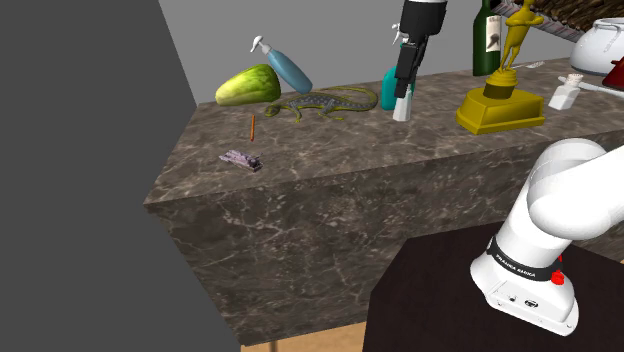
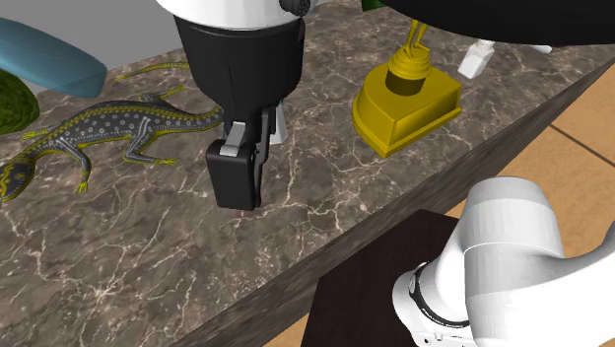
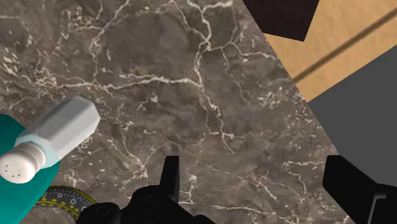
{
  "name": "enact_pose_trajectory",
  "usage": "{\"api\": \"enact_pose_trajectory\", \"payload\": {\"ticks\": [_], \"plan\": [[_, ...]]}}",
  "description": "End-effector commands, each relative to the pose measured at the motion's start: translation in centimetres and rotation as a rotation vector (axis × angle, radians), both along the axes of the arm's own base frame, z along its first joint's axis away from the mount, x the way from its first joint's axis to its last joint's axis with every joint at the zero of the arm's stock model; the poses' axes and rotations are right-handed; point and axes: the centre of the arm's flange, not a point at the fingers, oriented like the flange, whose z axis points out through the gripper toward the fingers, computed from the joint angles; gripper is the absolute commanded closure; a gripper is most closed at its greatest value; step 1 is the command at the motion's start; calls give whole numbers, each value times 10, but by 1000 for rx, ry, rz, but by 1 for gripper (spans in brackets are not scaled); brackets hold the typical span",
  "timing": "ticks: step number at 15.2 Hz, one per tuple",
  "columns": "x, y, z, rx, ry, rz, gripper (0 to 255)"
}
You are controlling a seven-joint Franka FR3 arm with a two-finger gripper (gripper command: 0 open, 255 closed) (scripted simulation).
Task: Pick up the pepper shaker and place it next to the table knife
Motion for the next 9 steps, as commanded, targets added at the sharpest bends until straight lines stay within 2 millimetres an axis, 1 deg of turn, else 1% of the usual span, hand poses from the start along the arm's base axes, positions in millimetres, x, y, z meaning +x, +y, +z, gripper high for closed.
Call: {"api": "enact_pose_trajectory", "payload": {"ticks": [1,5,9], "plan": [[0,0,0,0,0,0,0],[13,-54,-8,13,7,81,0],[31,-107,-16,27,13,163,0]]}}
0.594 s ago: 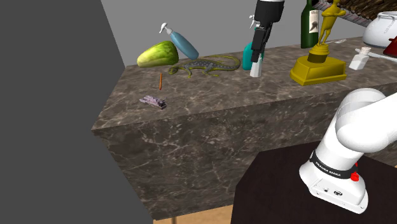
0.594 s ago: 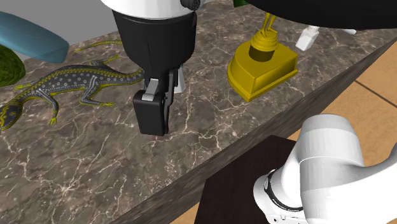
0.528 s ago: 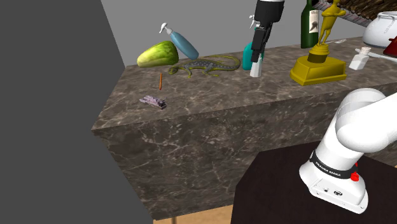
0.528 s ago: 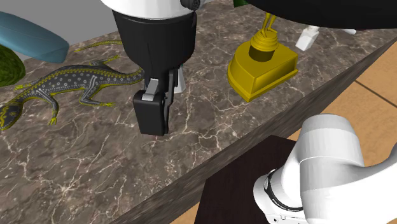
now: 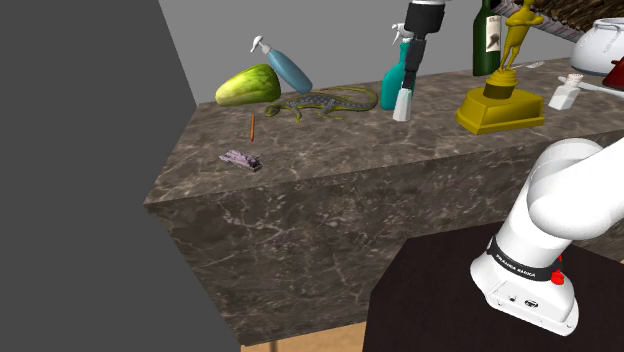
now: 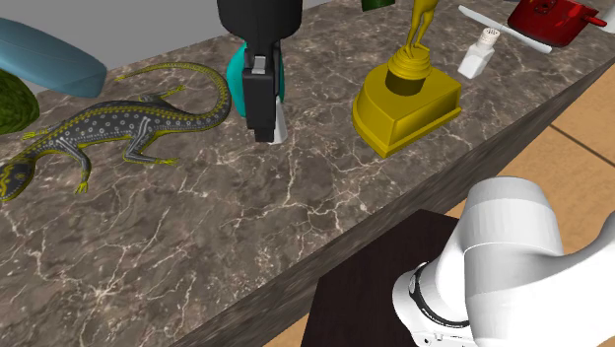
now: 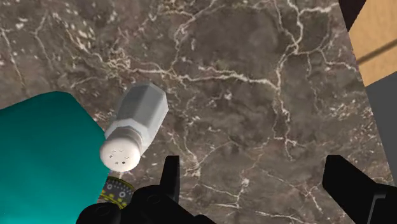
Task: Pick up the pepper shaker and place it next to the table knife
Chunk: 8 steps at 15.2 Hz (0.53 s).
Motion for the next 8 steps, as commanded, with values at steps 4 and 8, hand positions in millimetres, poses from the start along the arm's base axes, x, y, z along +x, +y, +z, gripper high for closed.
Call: {"api": "enact_pose_trajectory", "payload": {"ticks": [4,8], "plan": [[22,-67,-15,16,7,106,0],[34,-88,-30,22,10,141,0]]}}
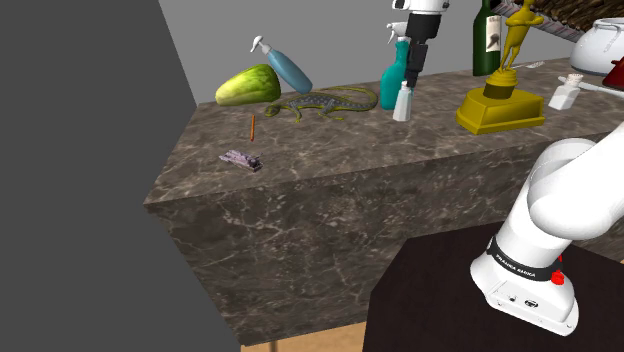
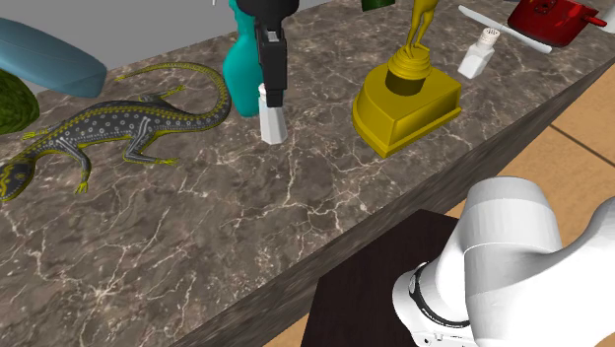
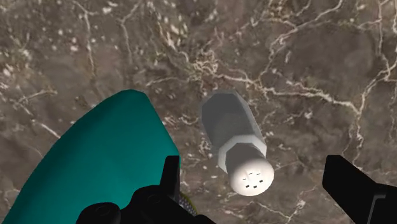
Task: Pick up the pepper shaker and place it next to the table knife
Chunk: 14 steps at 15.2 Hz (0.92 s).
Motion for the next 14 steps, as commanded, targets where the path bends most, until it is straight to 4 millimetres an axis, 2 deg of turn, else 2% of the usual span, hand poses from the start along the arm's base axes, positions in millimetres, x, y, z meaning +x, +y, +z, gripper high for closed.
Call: {"api": "enact_pose_trajectory", "payload": {"ticks": [1,6,13,14], "plan": [[2,-1,-9,0,0,6,0],[3,1,-33,0,0,6,0],[3,1,-33,0,0,6,0],[3,1,-33,0,0,6,255]]}}
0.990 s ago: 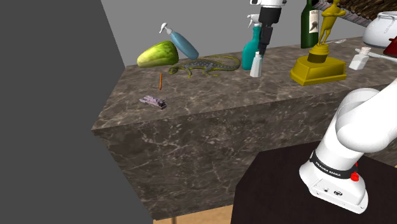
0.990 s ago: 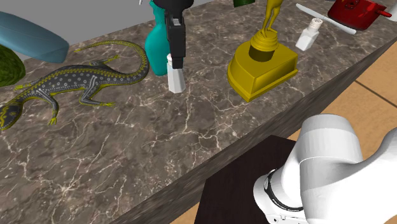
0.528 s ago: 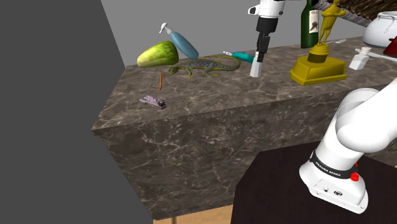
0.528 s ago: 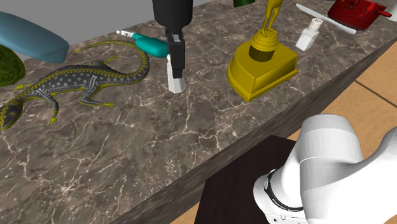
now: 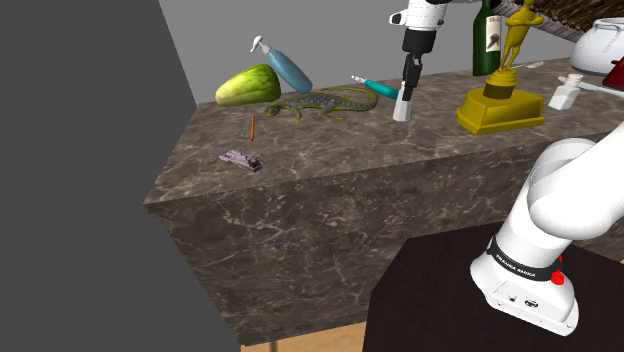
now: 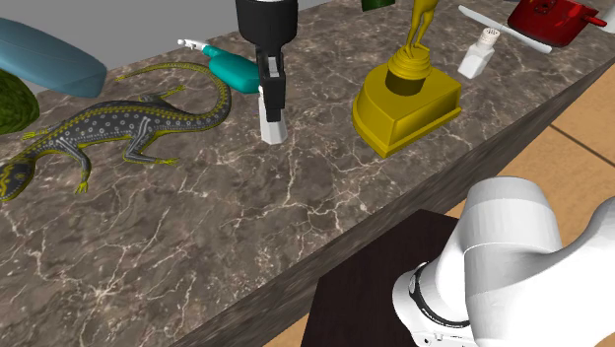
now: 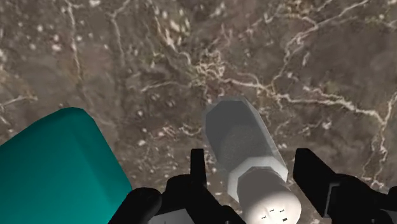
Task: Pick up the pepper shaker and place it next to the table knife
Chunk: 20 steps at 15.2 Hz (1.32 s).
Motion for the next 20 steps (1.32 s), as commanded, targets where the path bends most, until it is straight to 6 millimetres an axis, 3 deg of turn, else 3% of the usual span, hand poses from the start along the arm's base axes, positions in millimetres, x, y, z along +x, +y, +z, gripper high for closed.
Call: {"api": "enact_pose_trajectory", "payload": {"ticks": [1,9,20], "plan": [[0,0,0,0,0,0,255],[0,0,0,0,0,0,255],[0,0,58,0,0,0,255]]}}
